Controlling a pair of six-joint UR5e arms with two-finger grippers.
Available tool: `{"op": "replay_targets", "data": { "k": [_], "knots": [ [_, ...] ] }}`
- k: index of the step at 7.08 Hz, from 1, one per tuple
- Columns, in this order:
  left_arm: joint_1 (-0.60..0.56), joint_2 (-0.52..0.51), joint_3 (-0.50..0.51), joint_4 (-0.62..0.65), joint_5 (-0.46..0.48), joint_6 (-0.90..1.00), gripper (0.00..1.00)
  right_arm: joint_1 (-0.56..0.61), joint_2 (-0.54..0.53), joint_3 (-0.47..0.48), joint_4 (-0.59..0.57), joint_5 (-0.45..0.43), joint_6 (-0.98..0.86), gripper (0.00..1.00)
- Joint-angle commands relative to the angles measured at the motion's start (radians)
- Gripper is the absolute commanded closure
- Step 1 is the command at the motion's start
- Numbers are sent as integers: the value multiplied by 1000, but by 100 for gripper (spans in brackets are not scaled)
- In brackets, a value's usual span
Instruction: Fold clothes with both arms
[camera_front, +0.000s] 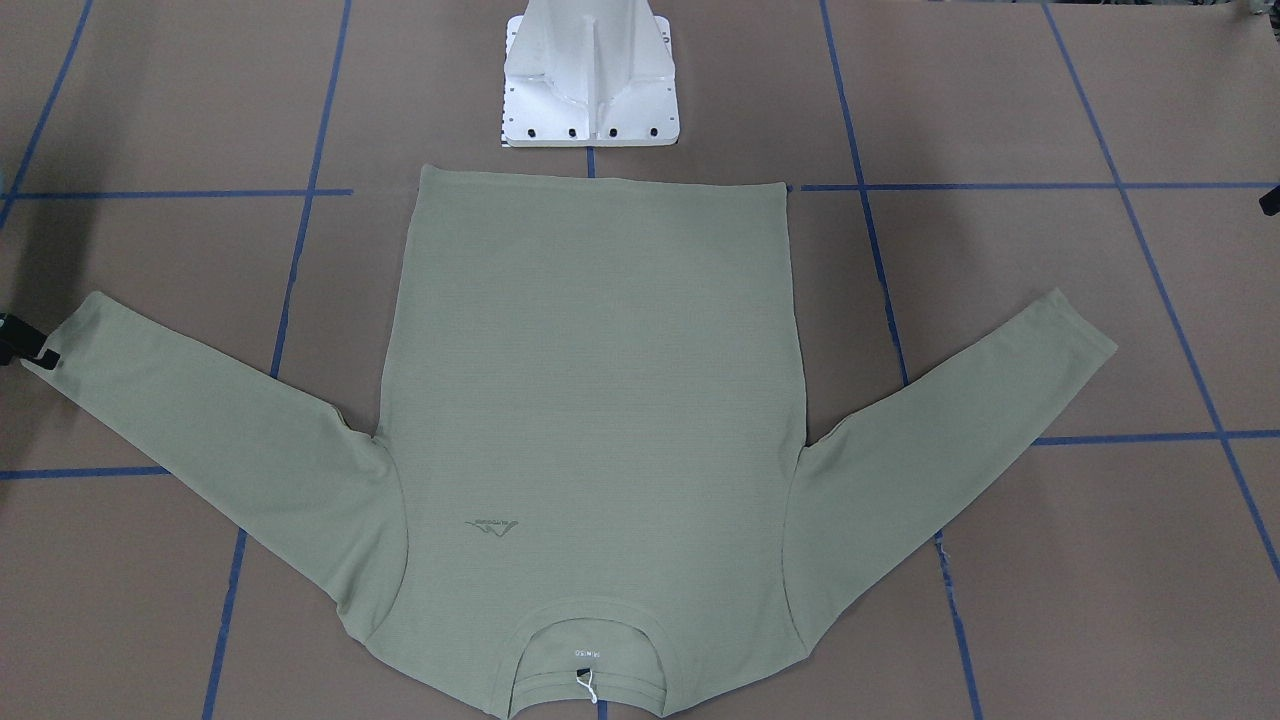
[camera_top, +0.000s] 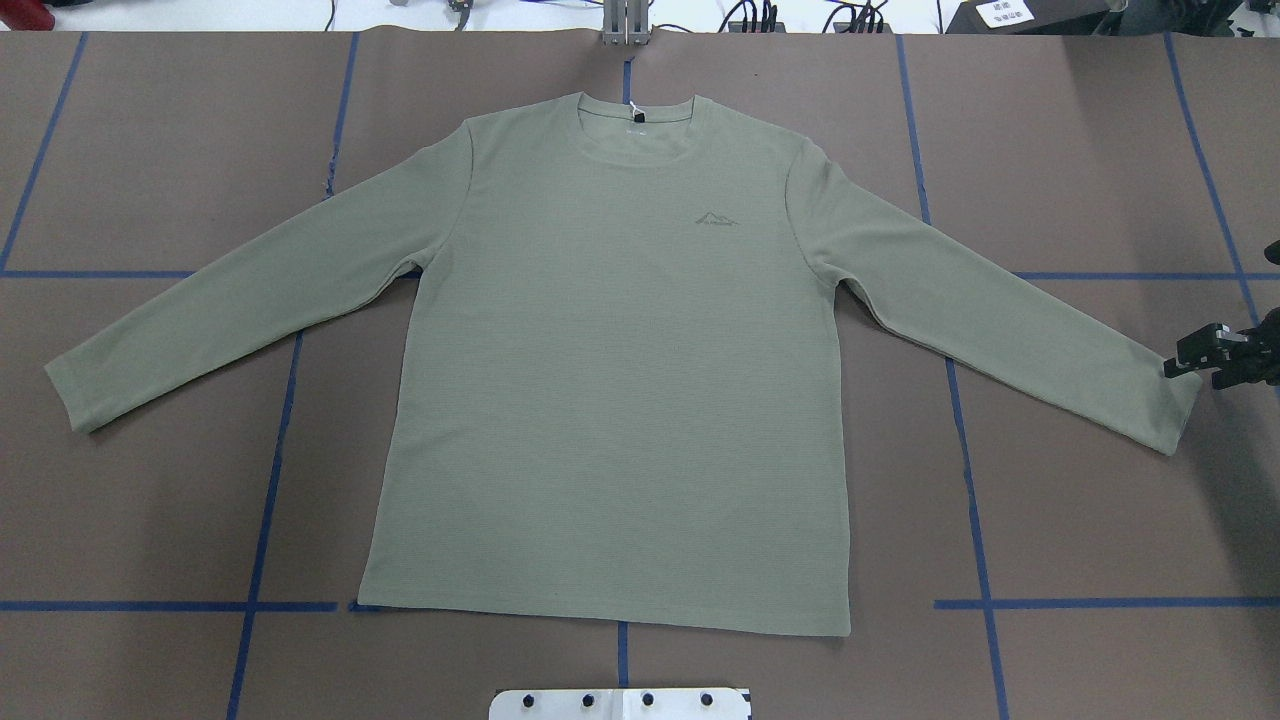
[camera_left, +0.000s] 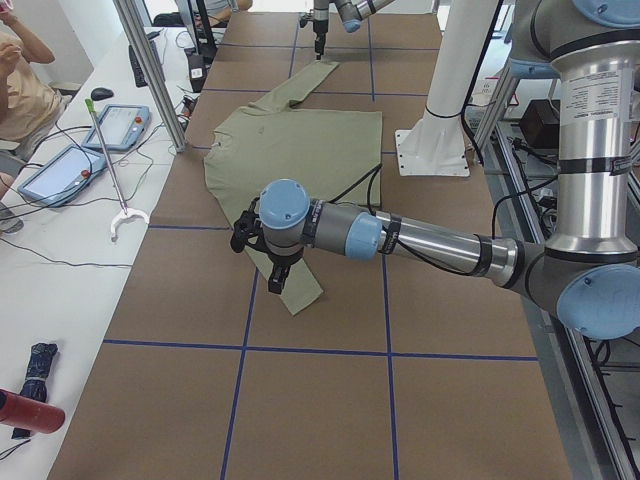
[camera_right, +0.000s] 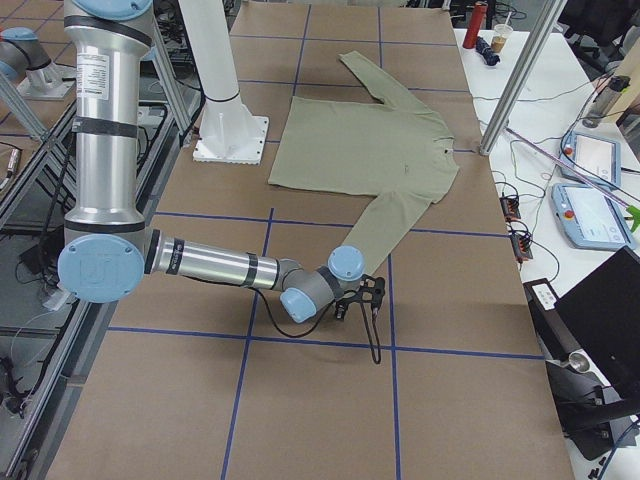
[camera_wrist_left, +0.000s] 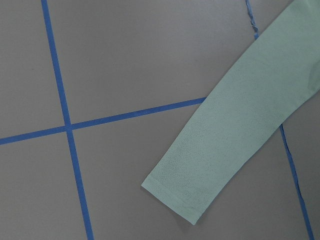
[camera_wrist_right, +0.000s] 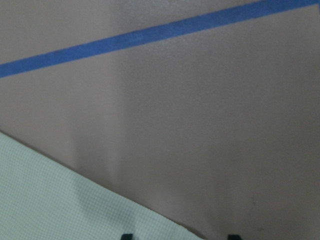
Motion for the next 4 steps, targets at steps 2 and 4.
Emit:
{"op": "replay_targets", "data": {
  "k": [2, 4],
  "knots": [
    [0, -1, 2, 0, 0, 0, 1, -2, 1, -2, -1, 1, -2, 100],
    [0, -1, 5, -2, 0, 2, 1, 0, -2, 10, 2, 13, -10, 100]
  ]
}}
